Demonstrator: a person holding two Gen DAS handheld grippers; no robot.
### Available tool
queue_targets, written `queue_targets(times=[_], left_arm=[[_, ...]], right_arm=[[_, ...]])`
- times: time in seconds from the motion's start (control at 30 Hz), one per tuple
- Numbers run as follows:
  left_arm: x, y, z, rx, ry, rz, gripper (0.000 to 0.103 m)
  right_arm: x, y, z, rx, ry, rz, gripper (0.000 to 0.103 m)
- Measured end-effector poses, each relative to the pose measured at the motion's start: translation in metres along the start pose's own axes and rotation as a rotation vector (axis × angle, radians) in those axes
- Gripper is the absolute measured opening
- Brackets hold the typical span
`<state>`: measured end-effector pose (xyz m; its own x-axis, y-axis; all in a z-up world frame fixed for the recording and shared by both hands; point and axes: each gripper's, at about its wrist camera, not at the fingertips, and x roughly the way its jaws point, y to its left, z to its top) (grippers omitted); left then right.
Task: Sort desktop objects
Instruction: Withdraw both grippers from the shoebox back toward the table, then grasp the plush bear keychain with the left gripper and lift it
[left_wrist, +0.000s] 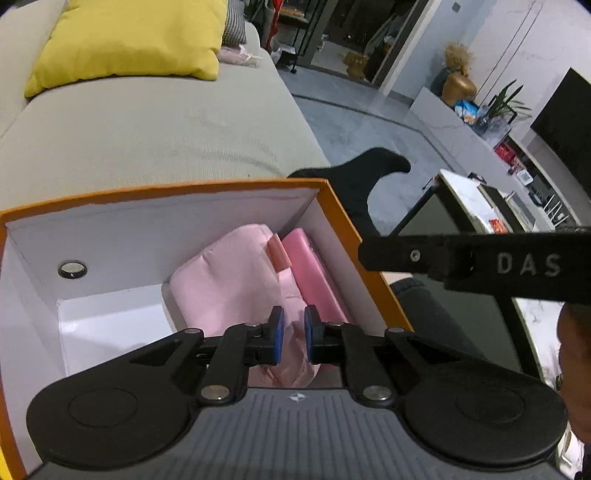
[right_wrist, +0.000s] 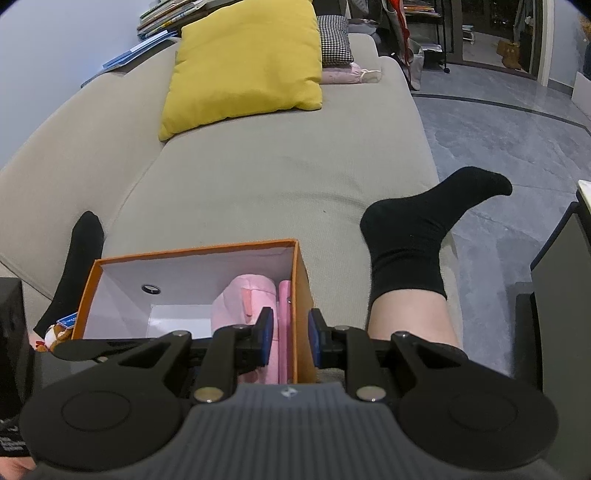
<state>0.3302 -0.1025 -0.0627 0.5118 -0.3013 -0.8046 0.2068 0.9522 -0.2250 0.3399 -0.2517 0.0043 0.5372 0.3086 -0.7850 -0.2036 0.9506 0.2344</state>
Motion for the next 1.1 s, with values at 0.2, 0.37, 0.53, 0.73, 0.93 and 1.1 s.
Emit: queue_targets(times=[0.2, 0.37, 0.53, 0.73, 0.93, 1.1], left_arm=[[-0.017, 0.006, 0.003, -0.019, -0.025, 0.009, 0.012], [-0.057, 0.011, 0.0, 0.003, -0.072, 0.025, 0.012], [-0.114, 0.032, -0.006, 0.045, -0.119, 0.09, 0.012], [-0.181, 0.086, -0.018, 0.045, -0.132, 0.247, 0.013], [-0.206, 0.142, -0.037, 0.022, -0.057, 0.358, 0.026], [-0.187, 0.167, -0.051, 0.087, 0.033, 0.365, 0.034]], right_arm=[[-0.01, 0.006, -0.002, -0.013, -0.016, 0.0, 0.022], [-0.019, 0.019, -0.008, -0.03, -0.026, 0.031, 0.023], [-0.029, 0.051, -0.017, -0.06, -0.029, 0.136, 0.023], [-0.027, 0.114, -0.023, -0.101, 0.03, 0.281, 0.026], [-0.002, 0.182, -0.026, -0.135, 0.125, 0.363, 0.035], [0.03, 0.229, -0.041, -0.182, 0.216, 0.362, 0.034]])
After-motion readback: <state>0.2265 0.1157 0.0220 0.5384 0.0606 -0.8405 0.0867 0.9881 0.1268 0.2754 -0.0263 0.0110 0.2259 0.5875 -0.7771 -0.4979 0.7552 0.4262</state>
